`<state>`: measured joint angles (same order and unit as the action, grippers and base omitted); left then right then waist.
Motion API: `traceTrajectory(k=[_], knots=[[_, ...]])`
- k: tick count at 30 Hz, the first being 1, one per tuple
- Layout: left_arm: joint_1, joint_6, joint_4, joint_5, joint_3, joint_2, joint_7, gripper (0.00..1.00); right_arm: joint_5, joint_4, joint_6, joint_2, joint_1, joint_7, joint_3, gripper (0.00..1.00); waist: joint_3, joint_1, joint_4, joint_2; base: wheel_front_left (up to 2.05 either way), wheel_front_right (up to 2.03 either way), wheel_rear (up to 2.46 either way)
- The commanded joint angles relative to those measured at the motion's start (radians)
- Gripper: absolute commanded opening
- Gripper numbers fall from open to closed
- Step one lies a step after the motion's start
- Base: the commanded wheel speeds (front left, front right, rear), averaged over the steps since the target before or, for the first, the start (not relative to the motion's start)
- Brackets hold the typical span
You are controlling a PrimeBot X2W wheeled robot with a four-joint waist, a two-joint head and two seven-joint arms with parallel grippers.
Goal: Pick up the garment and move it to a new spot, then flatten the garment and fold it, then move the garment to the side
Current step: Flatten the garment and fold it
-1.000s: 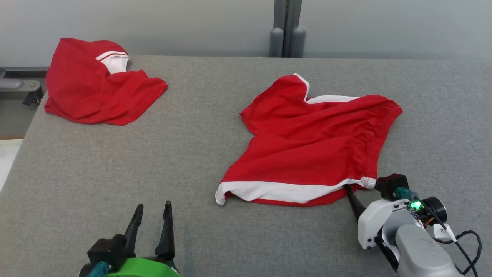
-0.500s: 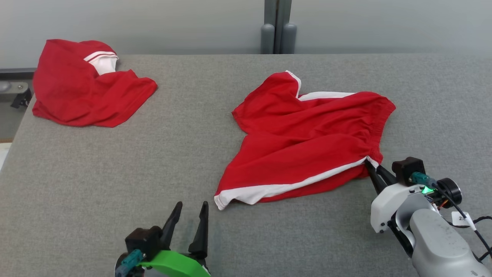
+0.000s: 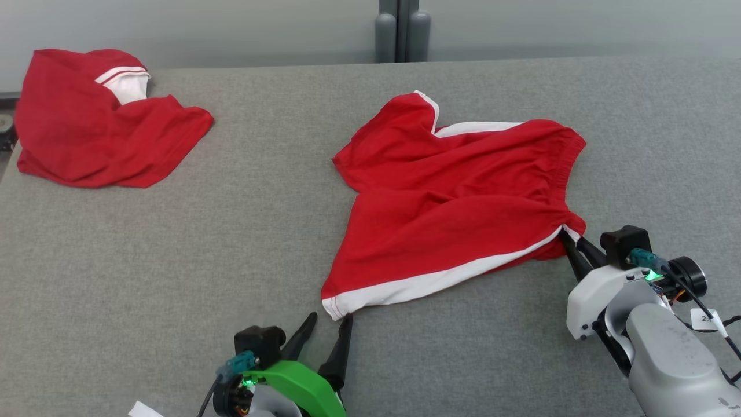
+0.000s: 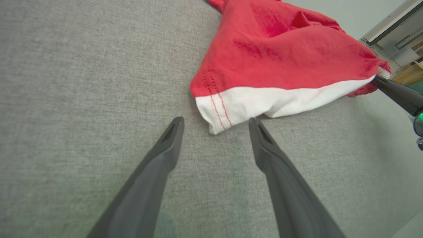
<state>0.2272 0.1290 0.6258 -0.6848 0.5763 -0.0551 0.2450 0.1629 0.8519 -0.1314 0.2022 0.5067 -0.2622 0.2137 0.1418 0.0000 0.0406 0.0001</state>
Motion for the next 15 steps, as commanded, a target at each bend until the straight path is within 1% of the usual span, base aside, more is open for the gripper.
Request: traceTrajectory(k=[1, 4, 8, 15], knots=[[0.028, 0.003, 0.014, -0.011, 0.005, -0.007, 0.006, 1.00, 0.007, -0.003, 0.001, 0.006, 0.013, -0.004, 0.002, 0.00, 0.013, 0.0000, -0.011, -0.0001, 0.00, 0.00, 0.00], [0.056, 0.003, 0.040, -0.031, 0.027, -0.007, 0.014, 1.00, 0.007, -0.005, 0.001, 0.006, 0.019, -0.003, 0.005, 0.00, 0.023, 0.0000, -0.019, -0.0001, 0.00, 0.00, 0.00], [0.071, 0.003, 0.040, -0.062, 0.056, -0.007, 0.020, 1.00, 0.007, -0.006, 0.001, 0.005, 0.022, -0.003, 0.008, 0.00, 0.029, 0.0000, -0.025, -0.0001, 0.00, 0.00, 0.00], [0.031, 0.003, -0.042, -0.055, 0.050, -0.022, 0.020, 1.00, -0.002, -0.011, 0.001, -0.003, 0.019, -0.003, -0.003, 0.00, 0.028, 0.0000, -0.026, -0.0001, 0.00, 0.00, 0.00]])
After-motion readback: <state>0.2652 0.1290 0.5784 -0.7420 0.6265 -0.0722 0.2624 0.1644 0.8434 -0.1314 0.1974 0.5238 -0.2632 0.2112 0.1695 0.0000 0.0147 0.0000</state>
